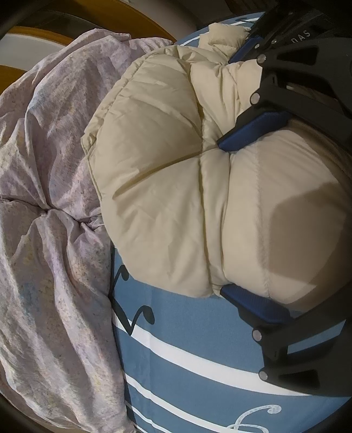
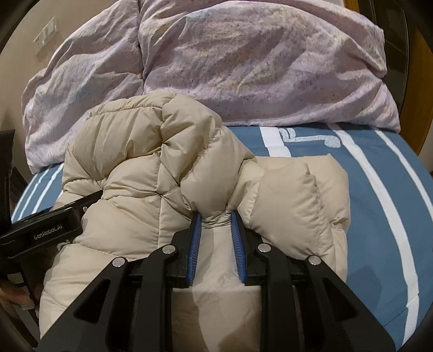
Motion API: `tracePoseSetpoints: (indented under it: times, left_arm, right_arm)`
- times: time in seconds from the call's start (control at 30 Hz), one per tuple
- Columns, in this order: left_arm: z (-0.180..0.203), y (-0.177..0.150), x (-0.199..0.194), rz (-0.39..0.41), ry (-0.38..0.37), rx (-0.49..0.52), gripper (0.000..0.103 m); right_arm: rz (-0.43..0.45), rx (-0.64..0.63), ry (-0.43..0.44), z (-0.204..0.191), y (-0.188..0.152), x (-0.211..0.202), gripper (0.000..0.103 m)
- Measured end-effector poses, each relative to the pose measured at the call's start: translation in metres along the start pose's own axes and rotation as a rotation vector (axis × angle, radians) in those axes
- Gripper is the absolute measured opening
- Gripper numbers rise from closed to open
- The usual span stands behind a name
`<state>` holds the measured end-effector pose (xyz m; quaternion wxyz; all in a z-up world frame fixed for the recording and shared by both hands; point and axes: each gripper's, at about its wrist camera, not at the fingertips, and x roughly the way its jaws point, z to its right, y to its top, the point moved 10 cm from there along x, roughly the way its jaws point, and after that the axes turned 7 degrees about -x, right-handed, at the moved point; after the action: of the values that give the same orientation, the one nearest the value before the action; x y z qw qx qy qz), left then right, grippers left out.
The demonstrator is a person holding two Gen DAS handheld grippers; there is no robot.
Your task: Fold large clothes
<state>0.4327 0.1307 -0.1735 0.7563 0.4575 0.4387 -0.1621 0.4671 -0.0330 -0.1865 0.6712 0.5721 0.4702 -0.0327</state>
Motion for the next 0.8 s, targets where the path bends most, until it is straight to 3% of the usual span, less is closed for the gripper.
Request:
tracePoseSetpoints:
  times: [0.2, 0.23, 0.37, 0.43, 0.6, 0.8]
  left_arm:
    - [-0.010, -0.001, -0.027, -0.064, -0.039, -0.043, 0.099]
    - [-0.013, -0.001, -0.033, -0.060, -0.048, -0.050, 0.099]
    - [-0.027, -0.004, -0.060, -0.040, -0.060, -0.058, 0.099]
    - [-0.036, -0.007, -0.069, -0.040, -0.057, -0.069, 0.098]
    - [-0.052, -0.017, -0.081, -0.065, -0.065, -0.110, 0.098]
    - [-0.059, -0.033, -0.079, -0.119, -0.084, -0.153, 0.099]
  right_arm:
    - [-0.064, 0.036, 0.079, 0.006, 0.003, -0.010, 0.025]
    - [-0.073, 0.046, 0.084, 0.007, 0.004, -0.014, 0.031]
    - [-0.037, 0.084, 0.098, 0.013, 0.007, -0.046, 0.082]
    - [-0.005, 0.076, 0.045, 0.020, 0.008, -0.062, 0.089]
    - [-0.052, 0.178, 0.022, 0.049, -0.010, -0.072, 0.090]
    - [-0.107, 0.379, 0.111, 0.077, -0.035, -0.079, 0.091]
